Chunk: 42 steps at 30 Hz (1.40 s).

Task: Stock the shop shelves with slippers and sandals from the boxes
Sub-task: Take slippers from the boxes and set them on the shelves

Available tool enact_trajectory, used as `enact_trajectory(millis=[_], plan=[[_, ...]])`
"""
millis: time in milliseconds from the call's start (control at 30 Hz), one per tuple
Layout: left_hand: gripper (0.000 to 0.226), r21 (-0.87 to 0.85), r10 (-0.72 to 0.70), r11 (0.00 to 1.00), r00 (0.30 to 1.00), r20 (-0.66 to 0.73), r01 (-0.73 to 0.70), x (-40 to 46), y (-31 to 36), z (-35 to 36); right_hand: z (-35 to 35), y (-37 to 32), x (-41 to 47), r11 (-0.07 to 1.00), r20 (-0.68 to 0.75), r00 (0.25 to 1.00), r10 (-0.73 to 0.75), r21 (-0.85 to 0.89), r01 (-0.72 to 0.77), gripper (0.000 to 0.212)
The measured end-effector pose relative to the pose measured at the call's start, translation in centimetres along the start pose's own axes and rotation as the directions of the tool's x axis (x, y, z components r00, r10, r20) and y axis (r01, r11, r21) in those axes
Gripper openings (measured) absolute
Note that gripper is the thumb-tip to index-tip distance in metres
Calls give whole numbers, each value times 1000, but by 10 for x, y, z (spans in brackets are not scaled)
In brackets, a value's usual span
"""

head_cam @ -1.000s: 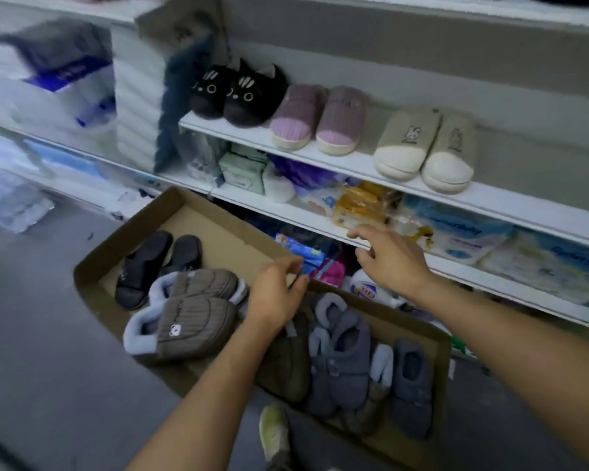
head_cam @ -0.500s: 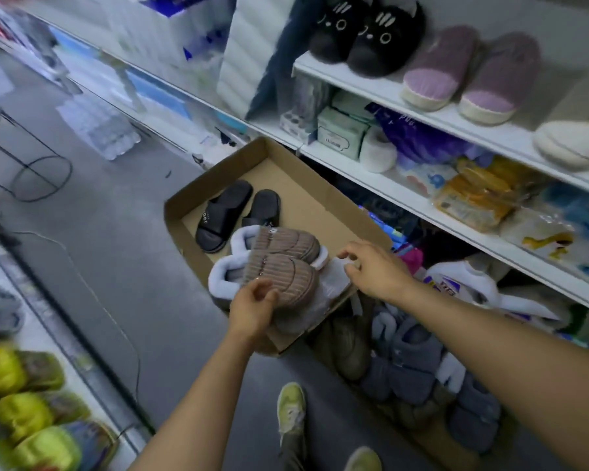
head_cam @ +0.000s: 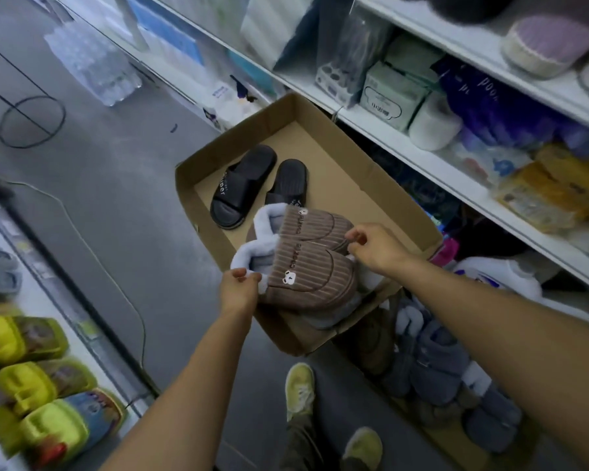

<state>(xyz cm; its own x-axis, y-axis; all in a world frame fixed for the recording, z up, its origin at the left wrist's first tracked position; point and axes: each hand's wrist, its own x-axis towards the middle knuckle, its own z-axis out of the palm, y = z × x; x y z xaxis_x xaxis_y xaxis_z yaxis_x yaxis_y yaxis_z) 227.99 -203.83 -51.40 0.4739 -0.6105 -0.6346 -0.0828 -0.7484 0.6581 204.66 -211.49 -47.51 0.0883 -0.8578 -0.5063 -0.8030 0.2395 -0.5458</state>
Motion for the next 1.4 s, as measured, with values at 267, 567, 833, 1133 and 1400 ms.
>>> enact_trajectory(millis=[267,567,833,1133,1400], plan=[[29,4,72,997,997,5,-72,23,30,-15,-3,-23,24,999,31,999,-17,49,16,19],[32,55,75,995,996,45,-78,126,67,-31,5,-77,98,996,47,999,-27,82,23,24],[48,255,-31,967,990,135,-5,255,90,-17,48,-117,214,999,101,995,15,-37,-12,27],[71,544,-91,838,974,207,-38,329,75,2,96,-101,275,949,392,908,149,-313,-21,25],[59,636,-93,772,989,115,-1,342,76,22,86,-87,289,950,437,898,54,-300,89,41]])
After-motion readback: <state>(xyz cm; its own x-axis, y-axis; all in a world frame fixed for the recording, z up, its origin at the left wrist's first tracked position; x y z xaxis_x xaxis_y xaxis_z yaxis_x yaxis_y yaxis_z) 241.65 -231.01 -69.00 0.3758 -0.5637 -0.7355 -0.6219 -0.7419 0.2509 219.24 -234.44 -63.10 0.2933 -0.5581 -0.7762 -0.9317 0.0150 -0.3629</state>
